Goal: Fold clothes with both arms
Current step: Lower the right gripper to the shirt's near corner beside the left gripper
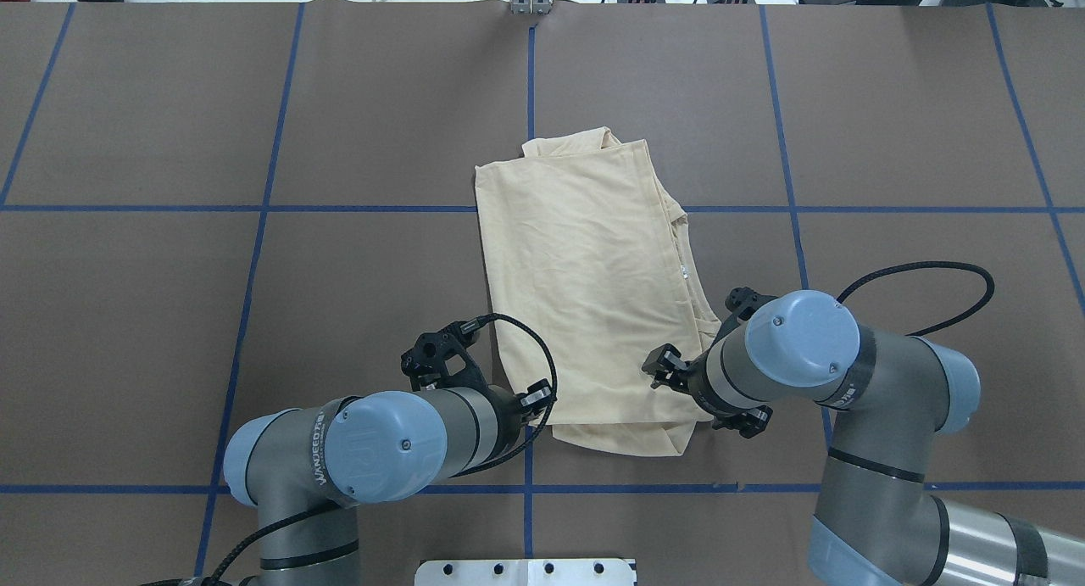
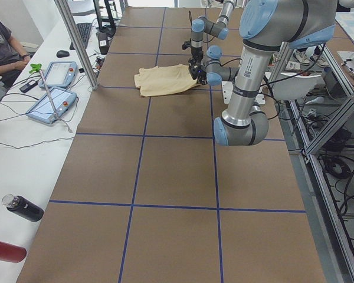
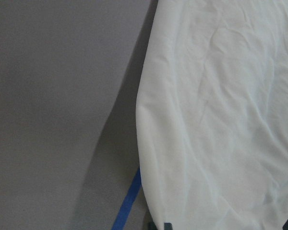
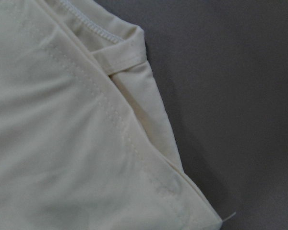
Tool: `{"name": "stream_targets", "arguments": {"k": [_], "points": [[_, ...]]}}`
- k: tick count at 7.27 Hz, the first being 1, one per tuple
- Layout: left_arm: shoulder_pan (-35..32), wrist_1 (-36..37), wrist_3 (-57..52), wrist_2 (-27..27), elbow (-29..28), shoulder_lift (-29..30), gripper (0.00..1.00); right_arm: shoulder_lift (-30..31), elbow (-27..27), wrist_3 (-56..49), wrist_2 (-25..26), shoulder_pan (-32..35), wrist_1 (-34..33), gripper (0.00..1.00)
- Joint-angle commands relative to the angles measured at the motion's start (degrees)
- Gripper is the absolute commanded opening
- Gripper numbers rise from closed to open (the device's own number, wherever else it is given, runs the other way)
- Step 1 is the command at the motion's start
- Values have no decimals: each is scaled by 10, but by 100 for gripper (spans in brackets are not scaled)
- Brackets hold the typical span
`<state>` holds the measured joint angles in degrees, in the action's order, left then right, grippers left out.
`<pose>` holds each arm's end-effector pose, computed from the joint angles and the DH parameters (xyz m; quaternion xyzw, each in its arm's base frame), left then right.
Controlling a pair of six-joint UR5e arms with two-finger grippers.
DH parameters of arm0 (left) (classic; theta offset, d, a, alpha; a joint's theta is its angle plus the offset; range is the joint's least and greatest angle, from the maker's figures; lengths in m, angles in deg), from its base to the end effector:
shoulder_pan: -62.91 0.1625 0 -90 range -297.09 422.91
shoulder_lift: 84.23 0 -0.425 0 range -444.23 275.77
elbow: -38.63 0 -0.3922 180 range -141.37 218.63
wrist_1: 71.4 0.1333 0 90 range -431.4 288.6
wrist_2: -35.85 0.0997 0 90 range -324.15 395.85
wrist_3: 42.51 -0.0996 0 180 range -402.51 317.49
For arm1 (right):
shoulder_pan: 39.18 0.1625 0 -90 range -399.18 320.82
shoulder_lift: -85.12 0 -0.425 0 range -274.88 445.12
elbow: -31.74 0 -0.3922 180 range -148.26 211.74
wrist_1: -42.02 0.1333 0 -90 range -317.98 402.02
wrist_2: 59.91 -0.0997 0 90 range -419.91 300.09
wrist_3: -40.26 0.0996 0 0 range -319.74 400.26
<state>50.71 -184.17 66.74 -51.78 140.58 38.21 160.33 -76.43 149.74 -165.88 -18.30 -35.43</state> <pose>0.5952 -0.2693 0.1936 -0.0168 0.5530 -0.2368 0.7987 -0.5002 -0.3041 0.3560 -0.1234 -0.3846 0.2646 0.8757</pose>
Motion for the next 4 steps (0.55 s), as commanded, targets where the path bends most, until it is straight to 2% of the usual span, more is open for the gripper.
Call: {"name": "stream_targets", "arguments": {"k": [1, 2, 3, 4], "points": [[0, 0, 0, 0, 0, 0, 0, -9, -2, 4, 7, -16, -43, 99], [0, 0, 0, 0, 0, 0, 0, -11, 1, 6, 7, -17, -43, 98], [0, 0, 0, 0, 0, -1, 0, -11, 1, 6, 7, -17, -43, 89], [0, 0, 0, -1, 0, -1, 0, -11, 2, 6, 7, -17, -43, 77]]}}
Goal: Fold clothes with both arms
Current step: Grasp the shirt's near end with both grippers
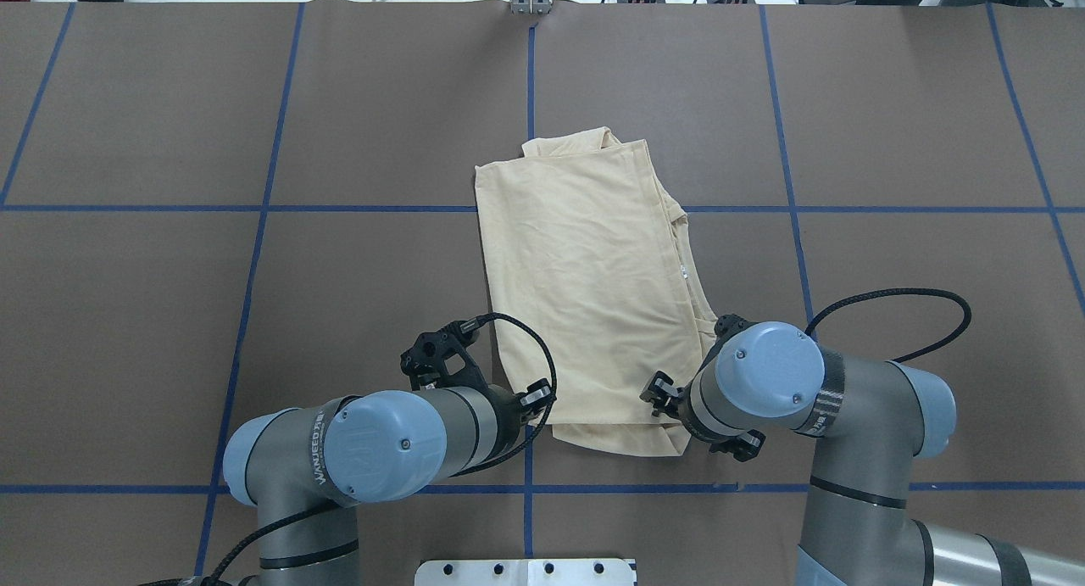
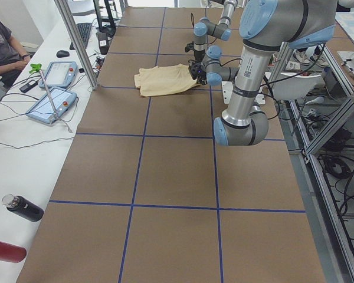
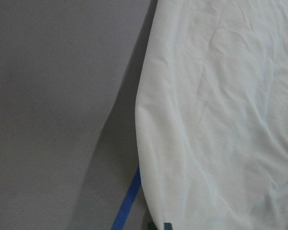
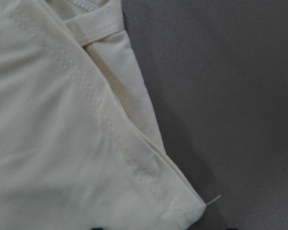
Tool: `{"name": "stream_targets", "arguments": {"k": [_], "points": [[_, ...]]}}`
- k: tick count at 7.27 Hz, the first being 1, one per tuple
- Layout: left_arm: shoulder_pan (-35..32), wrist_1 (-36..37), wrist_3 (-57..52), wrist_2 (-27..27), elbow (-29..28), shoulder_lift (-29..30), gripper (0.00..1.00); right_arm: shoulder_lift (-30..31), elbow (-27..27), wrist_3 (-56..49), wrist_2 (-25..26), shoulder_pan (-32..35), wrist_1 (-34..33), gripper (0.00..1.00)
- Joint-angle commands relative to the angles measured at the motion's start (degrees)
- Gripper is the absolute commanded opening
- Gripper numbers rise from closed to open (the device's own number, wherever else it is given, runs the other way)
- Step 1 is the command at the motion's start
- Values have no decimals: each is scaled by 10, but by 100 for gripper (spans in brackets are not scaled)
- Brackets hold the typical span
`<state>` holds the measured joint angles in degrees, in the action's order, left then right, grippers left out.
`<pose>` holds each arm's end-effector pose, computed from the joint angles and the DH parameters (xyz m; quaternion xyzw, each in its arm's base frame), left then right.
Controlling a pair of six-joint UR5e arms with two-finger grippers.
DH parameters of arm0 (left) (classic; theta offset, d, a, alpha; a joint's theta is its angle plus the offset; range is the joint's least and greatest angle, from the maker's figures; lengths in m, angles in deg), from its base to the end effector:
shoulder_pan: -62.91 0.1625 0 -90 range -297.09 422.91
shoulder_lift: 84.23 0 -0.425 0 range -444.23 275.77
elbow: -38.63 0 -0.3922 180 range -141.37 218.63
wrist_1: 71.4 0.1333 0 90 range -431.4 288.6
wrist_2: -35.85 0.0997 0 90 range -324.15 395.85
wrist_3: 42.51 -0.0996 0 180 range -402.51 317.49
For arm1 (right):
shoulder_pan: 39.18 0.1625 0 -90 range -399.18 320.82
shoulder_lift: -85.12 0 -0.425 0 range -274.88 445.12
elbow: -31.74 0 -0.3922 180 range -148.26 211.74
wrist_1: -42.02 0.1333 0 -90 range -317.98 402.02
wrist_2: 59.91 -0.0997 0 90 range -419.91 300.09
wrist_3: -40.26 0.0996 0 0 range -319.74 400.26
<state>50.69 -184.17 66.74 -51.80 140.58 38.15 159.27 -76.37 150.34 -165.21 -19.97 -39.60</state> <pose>0.5951 -0.2694 0.1942 -0.0168 0.5526 -0.2369 0.7989 -0.5123 -0.2918 0.3561 -0.1269 -0.3570 0.2654 0.8866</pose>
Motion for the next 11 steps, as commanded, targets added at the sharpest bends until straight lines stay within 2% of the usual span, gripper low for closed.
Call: {"name": "stream_targets", "arguments": {"k": [1, 2, 4, 5, 11], "points": [[0, 0, 0, 0, 0, 0, 0, -1, 0, 0, 0, 1, -1, 65], [0, 0, 0, 0, 0, 0, 0, 0, 0, 1, 0, 2, -2, 51], [1, 0, 0, 0, -1, 0, 0, 0, -2, 0, 0, 4, -2, 8], [1, 0, 0, 0, -1, 0, 0, 1, -3, 0, 0, 4, -2, 0], [0, 0, -1, 0, -2, 0, 0, 1, -4, 0, -1, 8, -2, 0]]}}
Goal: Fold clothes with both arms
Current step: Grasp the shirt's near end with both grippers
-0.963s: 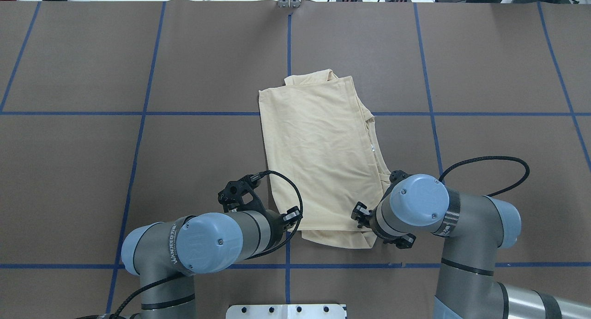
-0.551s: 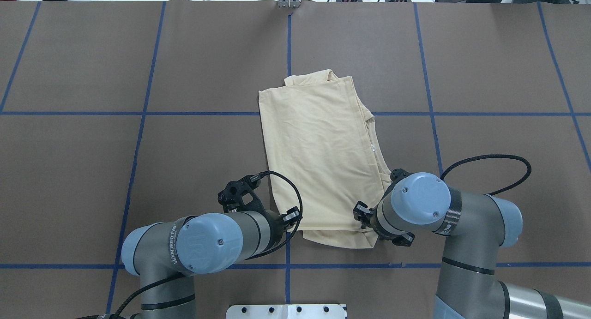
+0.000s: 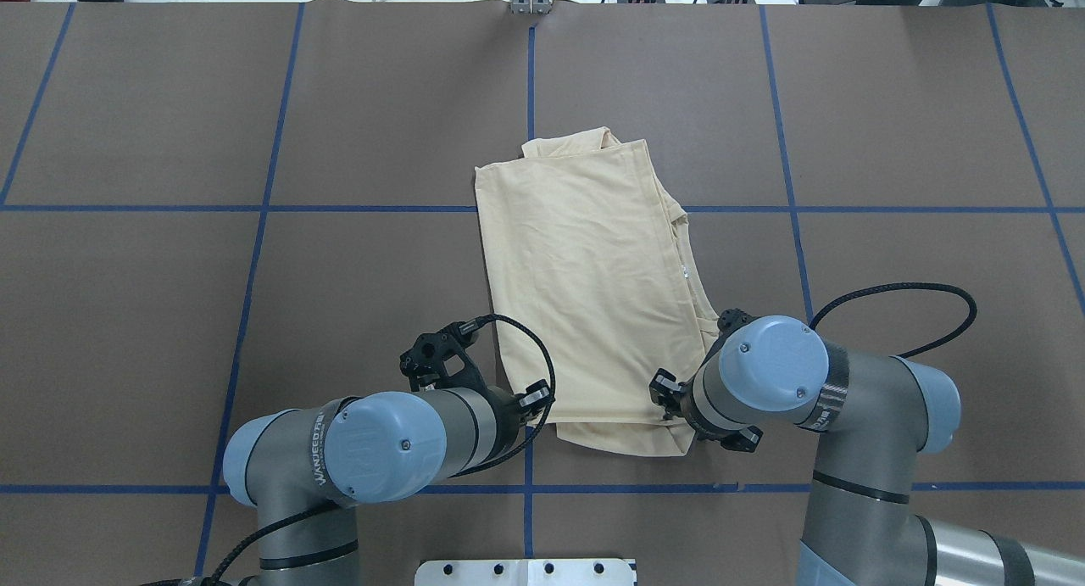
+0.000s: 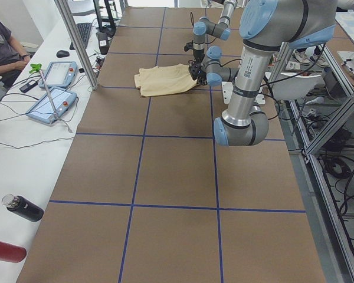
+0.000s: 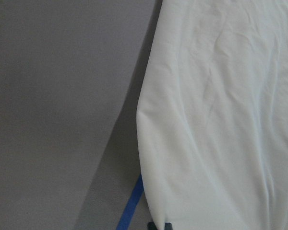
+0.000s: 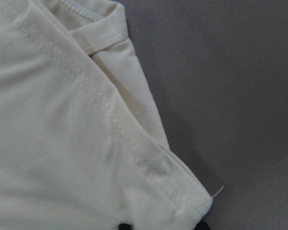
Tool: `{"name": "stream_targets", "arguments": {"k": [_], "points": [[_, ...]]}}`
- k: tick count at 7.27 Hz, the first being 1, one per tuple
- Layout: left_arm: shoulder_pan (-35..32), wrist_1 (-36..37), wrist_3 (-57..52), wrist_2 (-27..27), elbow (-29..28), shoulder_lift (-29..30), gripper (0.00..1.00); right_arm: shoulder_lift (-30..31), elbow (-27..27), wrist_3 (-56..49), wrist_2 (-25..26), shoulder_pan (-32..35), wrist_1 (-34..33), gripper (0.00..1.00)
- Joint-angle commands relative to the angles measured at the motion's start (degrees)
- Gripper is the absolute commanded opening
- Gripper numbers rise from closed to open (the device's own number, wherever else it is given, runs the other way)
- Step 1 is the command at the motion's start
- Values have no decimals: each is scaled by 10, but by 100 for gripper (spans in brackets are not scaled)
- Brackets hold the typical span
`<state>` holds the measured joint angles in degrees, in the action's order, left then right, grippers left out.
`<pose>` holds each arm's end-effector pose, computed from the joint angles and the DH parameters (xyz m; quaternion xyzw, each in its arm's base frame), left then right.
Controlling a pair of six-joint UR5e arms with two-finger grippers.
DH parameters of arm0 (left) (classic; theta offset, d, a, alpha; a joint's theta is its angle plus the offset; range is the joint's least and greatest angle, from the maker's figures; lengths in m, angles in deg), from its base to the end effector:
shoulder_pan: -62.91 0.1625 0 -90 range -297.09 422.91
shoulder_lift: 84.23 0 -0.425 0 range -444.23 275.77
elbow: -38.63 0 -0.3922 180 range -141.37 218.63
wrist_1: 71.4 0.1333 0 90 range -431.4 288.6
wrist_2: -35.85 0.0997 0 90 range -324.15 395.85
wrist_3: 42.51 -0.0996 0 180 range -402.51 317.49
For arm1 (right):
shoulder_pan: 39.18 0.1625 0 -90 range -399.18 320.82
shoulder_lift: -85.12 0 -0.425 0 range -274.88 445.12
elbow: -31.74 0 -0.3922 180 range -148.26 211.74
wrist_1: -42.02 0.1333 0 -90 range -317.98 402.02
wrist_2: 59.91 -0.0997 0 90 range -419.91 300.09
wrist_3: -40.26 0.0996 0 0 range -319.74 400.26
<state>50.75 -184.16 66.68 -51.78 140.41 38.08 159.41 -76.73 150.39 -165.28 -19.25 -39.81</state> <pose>0.5963 -0.2691 0.1963 -0.0165 0.5507 -0.2364 0.8003 -0.5069 -0.2975 0.3551 -0.1253 -0.3578 0.2711 0.8848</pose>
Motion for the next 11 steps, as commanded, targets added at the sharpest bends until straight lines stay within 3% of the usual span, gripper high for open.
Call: {"name": "stream_targets", "arguments": {"k": [1, 4, 8, 11], "points": [[0, -1, 0, 0, -2, 0, 0, -1, -3, 0, -1, 3, 0, 0], [0, -1, 0, 0, -1, 0, 0, -23, -7, 0, 0, 1, -48, 0], [0, -1, -1, -2, 3, 0, 0, -24, -15, -1, -2, 2, -49, 0], [16, 36, -9, -11, 60, -13, 0, -11, -47, -1, -7, -5, -52, 0]]}}
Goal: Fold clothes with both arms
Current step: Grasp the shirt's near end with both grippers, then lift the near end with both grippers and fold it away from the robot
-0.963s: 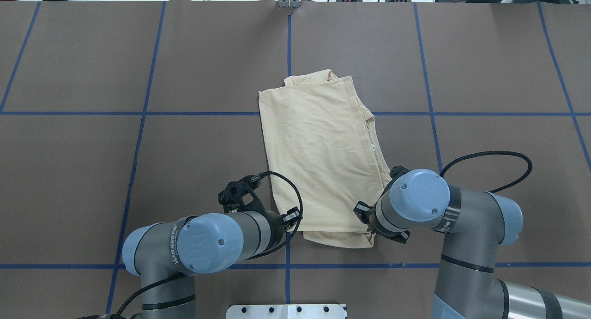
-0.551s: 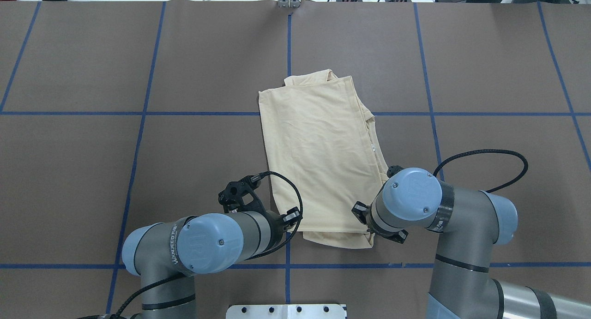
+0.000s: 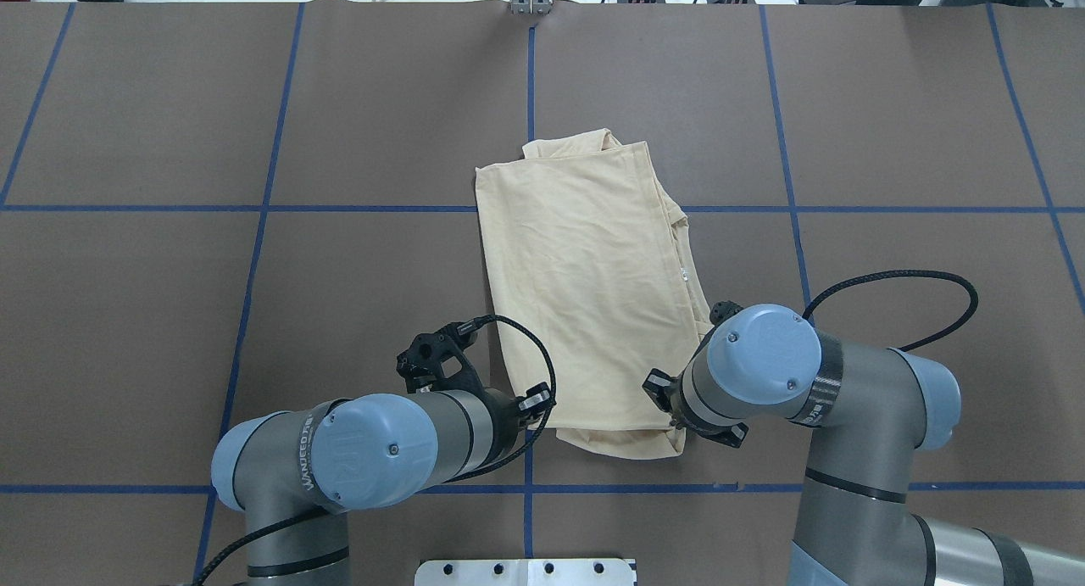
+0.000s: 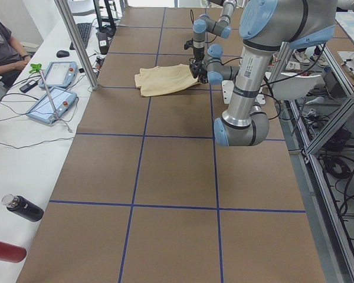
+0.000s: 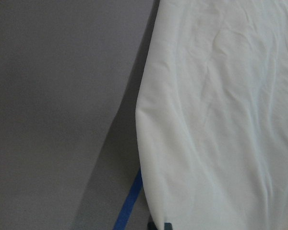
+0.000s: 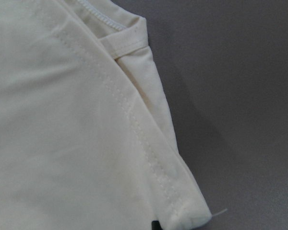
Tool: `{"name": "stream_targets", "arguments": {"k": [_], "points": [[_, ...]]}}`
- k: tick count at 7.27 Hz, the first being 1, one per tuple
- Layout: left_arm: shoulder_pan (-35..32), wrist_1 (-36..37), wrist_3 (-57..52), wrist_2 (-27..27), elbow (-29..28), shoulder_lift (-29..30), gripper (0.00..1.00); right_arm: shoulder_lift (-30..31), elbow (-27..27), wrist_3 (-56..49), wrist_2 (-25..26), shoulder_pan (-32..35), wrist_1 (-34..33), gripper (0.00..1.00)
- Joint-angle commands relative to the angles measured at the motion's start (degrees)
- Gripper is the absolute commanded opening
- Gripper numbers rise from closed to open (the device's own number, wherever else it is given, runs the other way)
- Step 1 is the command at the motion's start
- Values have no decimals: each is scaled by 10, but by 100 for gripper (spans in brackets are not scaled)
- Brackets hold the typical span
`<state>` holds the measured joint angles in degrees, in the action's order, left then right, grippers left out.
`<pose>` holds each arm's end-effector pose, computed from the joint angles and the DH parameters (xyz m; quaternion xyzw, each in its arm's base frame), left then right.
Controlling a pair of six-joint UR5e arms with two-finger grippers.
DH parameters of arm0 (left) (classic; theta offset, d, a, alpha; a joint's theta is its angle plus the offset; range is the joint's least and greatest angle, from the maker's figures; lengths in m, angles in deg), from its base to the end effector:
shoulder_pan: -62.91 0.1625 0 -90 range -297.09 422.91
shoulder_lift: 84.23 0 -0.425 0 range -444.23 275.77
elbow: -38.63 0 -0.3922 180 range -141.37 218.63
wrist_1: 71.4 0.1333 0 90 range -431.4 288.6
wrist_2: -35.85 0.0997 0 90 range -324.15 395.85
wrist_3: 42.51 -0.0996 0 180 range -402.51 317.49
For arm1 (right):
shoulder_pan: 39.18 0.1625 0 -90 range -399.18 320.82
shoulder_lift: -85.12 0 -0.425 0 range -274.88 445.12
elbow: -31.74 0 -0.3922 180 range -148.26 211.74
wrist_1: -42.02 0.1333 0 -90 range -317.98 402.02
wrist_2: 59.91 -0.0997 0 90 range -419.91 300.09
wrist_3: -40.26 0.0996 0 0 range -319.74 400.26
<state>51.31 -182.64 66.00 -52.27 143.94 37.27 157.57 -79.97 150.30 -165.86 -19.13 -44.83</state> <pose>0.5800 -0.2585 0.1837 -0.0201 0.5593 -0.2241 0.7979 -0.4992 -0.2949 0.3230 -0.1293 -0.3582 0.2693 0.8845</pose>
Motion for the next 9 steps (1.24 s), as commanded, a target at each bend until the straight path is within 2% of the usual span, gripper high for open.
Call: {"name": "stream_targets", "arguments": {"k": [1, 3, 5, 7, 9], "points": [[22, 29, -2, -14, 33, -11, 0, 10, -23, 0, -1, -19, -3, 0], [40, 30, -2, -14, 33, -18, 0, 31, -54, 1, -21, -42, -3, 0], [40, 34, -3, -15, 40, -20, 0, 23, -61, 0, -24, -42, -2, 0], [18, 57, -48, -24, 75, -27, 0, -3, -61, -17, -31, 19, 5, 0], [-62, 57, -98, -62, 75, -28, 0, -33, -57, -24, -46, 84, 5, 0]]}}
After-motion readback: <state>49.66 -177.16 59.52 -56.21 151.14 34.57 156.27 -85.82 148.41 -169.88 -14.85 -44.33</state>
